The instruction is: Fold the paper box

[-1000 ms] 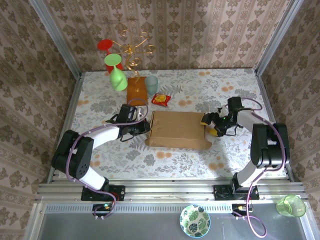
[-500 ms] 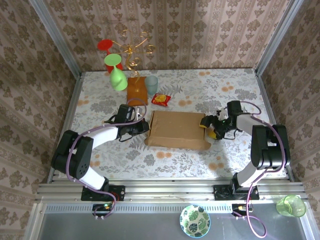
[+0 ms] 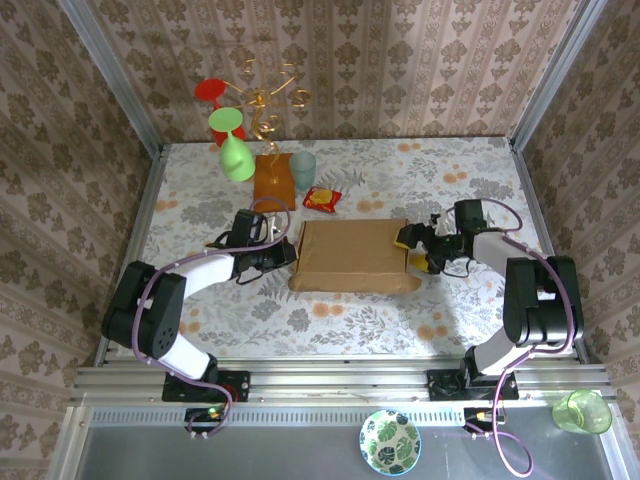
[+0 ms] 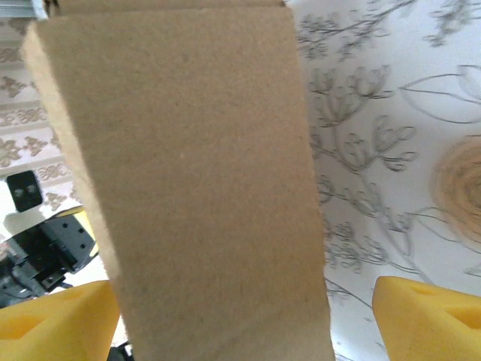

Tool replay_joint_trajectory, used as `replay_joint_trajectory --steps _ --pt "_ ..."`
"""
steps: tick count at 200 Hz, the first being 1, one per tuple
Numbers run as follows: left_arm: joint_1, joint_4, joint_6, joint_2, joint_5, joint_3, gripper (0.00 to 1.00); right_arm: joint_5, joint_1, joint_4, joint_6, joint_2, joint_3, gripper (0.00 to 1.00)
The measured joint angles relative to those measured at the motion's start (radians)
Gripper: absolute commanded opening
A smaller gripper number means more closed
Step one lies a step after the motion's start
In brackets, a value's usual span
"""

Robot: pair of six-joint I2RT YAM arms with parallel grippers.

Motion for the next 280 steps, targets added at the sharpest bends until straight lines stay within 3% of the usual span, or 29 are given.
replay_joint_trajectory --steps 77,113,144,187,224,236,280 --pt "0.006 0.046 -0.027 0.019 0.003 0.0 0.0 -0.047 0.111 0.097 0.08 0.048 0.007 0.76" --pt "0.012 0.064 -0.098 0.003 -0.032 -0.001 0.35 -0.047 0.117 0.111 0.14 0.053 0.033 0.67" --pt "0.029 0.066 -0.182 -0.138 -0.075 -0.001 0.52 -0.07 0.111 0.12 0.226 0.053 0.064 0.61" --pt "0.123 -0.006 -0.325 -0.261 -0.094 0.041 0.56 -0.133 0.1 0.095 0.38 0.055 0.105 0.55" --pt "0.13 -0.154 -0.467 -0.315 -0.122 0.037 0.61 -0.176 0.093 0.005 0.462 0.059 0.158 0.51" --pt "0.132 -0.163 -0.529 -0.321 -0.126 0.021 0.67 -0.198 0.09 -0.023 0.492 0.059 0.158 0.51" --pt "0.136 -0.129 -0.766 -0.259 -0.097 -0.039 0.7 -0.257 0.082 -0.074 0.583 0.059 0.157 0.49"
